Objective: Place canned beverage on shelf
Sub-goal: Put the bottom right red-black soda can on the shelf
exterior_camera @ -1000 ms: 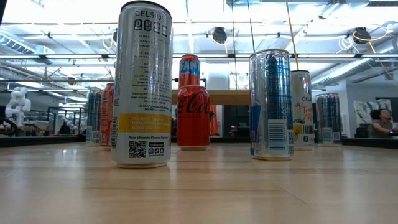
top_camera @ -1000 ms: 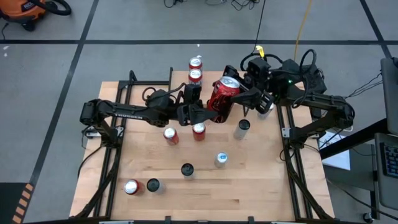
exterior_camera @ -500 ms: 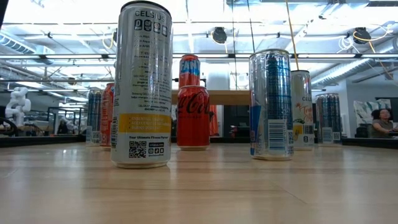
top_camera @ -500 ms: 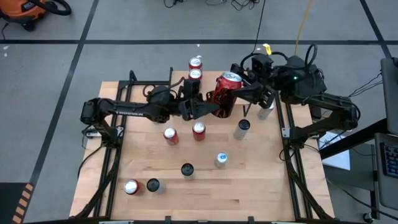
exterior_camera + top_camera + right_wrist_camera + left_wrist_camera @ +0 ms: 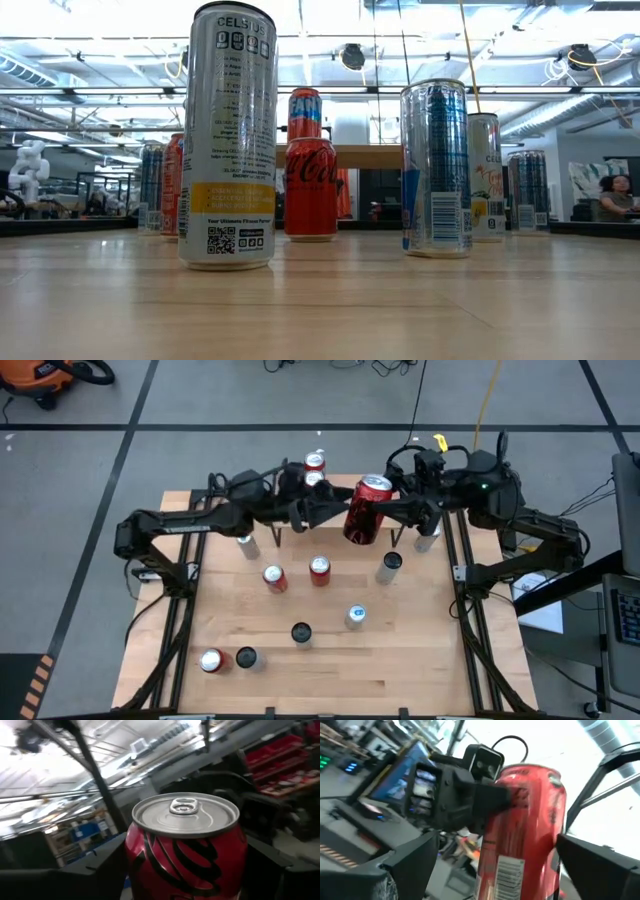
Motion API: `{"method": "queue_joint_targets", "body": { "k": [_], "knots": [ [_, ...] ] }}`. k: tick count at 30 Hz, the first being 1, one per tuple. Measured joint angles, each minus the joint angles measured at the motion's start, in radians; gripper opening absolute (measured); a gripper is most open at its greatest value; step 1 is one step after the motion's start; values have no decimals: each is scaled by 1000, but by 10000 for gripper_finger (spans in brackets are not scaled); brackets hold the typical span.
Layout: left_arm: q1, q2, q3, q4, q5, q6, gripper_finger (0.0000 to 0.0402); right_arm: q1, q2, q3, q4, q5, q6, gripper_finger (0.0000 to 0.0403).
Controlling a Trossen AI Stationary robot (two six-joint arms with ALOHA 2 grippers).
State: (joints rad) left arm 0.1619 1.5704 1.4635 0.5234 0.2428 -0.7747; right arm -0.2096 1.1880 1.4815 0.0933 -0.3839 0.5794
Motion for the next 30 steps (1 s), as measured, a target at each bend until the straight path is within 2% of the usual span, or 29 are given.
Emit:
{"method": "queue_joint_targets", "body": {
  "k": [3,7,12,17,23,30],
  "knots": [
    [8,-49,0,-113,-32,41,395,0,-2,0,-48,63,-1,281],
    [2,-119,0,-272,-110,109,395,0,-1,0,-112,206,3,281],
    [-47,-165,0,-430,-264,215,396,2,0,0,-195,397,8,281],
    [-113,-164,0,-459,-442,358,396,2,-1,0,-230,526,16,281],
    [-152,-125,0,-459,-607,458,396,2,-1,0,-270,590,45,281],
    [-129,-80,0,-452,-601,469,396,2,13,0,-319,593,71,281]
  ]
}}
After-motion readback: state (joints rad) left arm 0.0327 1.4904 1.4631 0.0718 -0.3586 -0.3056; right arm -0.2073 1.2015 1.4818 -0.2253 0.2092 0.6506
